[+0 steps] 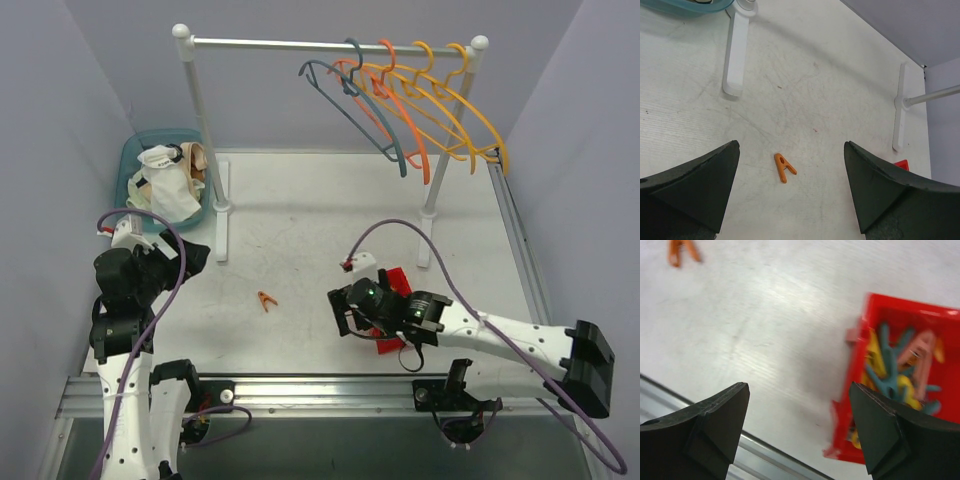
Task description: Remove the underwear clipped to the hanger
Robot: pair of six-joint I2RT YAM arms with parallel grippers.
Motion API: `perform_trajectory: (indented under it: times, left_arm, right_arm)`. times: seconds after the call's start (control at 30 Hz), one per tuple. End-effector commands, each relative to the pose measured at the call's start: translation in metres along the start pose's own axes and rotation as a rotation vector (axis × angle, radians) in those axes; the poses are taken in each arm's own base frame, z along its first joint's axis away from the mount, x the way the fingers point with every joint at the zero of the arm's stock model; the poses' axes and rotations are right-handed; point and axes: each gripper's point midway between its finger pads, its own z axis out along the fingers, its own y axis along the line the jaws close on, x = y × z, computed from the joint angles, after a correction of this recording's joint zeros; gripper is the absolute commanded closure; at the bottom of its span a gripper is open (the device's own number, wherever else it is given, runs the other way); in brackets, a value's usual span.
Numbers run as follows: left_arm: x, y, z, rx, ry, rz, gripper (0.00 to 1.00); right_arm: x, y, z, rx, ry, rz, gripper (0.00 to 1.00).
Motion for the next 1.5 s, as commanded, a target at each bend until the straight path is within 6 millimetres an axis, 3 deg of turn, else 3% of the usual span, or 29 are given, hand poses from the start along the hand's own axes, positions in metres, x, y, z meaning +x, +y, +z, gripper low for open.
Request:
perform_trajectory:
  times: [0.0,0.17,0.27,0.3,0.33,0.4,0.47,0.5,0.63,0.73,0.93,1.1,1.27,1.47]
  left_arm:
    - [-0.007,-0.011,-0.002,0.048,-0.027,0.028,0.06]
    - [-0.006,-0.013,-0.003,0.060,-0.023,0.025,0.06]
    - [-0.006,-0.013,-0.005,0.060,-0.026,0.028,0.06]
    - [-0.006,-0.012,-0.005,0.058,-0.028,0.027,0.06]
    - [-0.005,-0.012,-0.005,0.058,-0.028,0.027,0.06]
    - [-0.006,-0.013,-0.007,0.061,-0.036,0.025,0.06]
    - [-0.005,-0.014,-0.007,0.068,-0.035,0.023,0.06]
    - [-0.006,-0.014,-0.008,0.069,-0.036,0.022,0.06]
    - [-0.007,-0.018,-0.010,0.078,-0.039,0.026,0.06]
    - [-0.007,-0.019,-0.013,0.081,-0.039,0.026,0.06]
    - [-0.005,-0.020,-0.013,0.091,-0.039,0.019,0.06]
    - [-0.005,-0.021,-0.014,0.093,-0.041,0.018,0.06]
    - [-0.006,-0.021,-0.015,0.089,-0.042,0.021,0.06]
    - [-0.002,-0.016,-0.013,0.079,-0.038,0.018,0.06]
  right_arm:
    - [-0.029,0.080,0.006,-0.256,-0.018,-0.158,0.17]
    - [-0.039,0.136,0.042,-0.329,0.075,-0.293,0.25]
    - [-0.040,0.152,0.068,-0.337,0.120,-0.319,0.27]
    - [-0.055,0.160,0.070,-0.342,0.098,-0.310,0.28]
    - [-0.052,0.162,0.082,-0.329,0.118,-0.314,0.28]
    - [-0.068,0.175,0.087,-0.340,0.094,-0.311,0.28]
    - [-0.065,0.182,0.099,-0.357,0.124,-0.313,0.29]
    - [-0.075,0.189,0.100,-0.372,0.109,-0.310,0.30]
    - [-0.078,0.191,0.129,-0.316,0.135,-0.302,0.34]
    - [-0.080,0.179,0.149,-0.237,0.149,-0.274,0.39]
    - [-0.069,0.174,0.168,-0.208,0.212,-0.289,0.43]
    - [-0.062,0.173,0.176,-0.200,0.236,-0.299,0.44]
    - [-0.052,0.173,0.174,-0.218,0.270,-0.287,0.55]
    - [-0.031,0.164,0.167,-0.202,0.312,-0.280,0.75]
